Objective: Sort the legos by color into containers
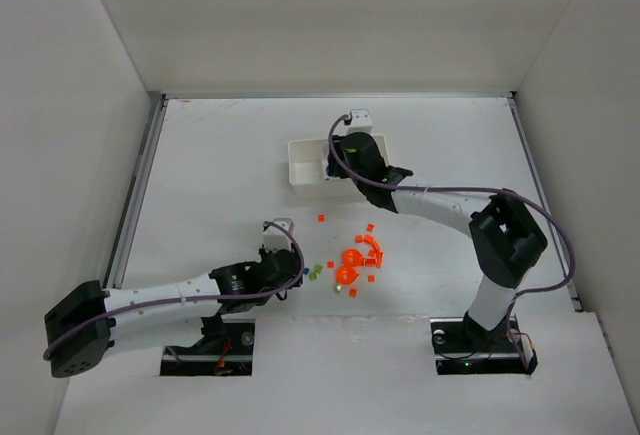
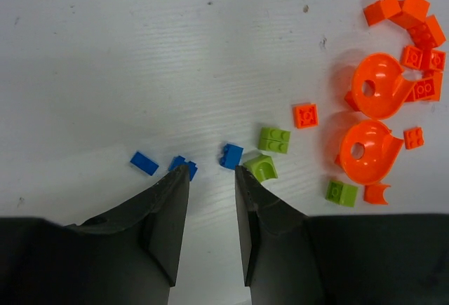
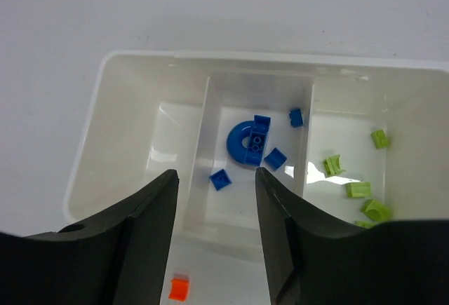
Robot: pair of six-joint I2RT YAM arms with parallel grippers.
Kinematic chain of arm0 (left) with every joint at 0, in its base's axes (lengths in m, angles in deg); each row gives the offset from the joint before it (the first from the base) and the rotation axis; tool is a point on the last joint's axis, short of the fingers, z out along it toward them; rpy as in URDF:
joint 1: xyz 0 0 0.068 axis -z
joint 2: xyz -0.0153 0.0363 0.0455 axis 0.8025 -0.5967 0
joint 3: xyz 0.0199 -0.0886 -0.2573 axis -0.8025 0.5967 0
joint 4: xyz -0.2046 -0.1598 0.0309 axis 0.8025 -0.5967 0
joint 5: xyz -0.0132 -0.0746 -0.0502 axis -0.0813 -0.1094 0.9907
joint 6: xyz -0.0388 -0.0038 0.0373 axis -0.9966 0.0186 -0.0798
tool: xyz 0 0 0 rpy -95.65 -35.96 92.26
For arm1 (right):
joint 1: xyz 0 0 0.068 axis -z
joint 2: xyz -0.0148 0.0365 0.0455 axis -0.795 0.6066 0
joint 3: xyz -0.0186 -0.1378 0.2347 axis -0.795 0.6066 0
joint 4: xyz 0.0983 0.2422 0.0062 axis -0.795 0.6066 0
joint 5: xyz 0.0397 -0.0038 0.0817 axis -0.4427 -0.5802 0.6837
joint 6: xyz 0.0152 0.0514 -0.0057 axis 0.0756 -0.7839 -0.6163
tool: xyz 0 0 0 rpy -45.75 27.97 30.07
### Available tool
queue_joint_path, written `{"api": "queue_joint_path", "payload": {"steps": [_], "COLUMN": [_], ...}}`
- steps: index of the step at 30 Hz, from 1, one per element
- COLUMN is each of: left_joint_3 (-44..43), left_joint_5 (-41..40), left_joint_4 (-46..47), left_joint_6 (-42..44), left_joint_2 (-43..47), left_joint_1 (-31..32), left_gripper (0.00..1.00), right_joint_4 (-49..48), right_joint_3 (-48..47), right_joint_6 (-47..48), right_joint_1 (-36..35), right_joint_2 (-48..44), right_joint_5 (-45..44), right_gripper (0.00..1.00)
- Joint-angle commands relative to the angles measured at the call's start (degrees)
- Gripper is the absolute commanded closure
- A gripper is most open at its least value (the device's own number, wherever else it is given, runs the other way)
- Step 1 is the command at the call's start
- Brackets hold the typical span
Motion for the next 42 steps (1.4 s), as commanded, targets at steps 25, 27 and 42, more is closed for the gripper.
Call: {"api": "queue_joint_path", "payload": {"steps": [25, 27, 42], "left_joint_3": [-9.4, -9.5, -15.6], "left_joint_5": [0.7, 0.7, 0.1], "left_joint_4": [5.9, 6.7, 2.2], "left_joint_6": [0.1, 0.0, 2.6], "left_joint_2": [-21.4, -22.0, -11.3], "left_joint_1": [5.7, 5.4, 0.8], "left_gripper": [0.71, 0.72, 0.88], "right_joint_4": [-5.9, -5.9, -5.8], "right_joint_3": [28.2, 29.0, 37.4], "right_joint_6": [-5.1, -5.3, -10.3], "right_joint_1": [-2.5, -2.5, -2.2], "right_joint_2": [-26.2, -27.2, -36.6], "right_joint_5": [-2.1, -2.1, -3.0], "right_gripper": [0.47, 0.47, 0.47]}}
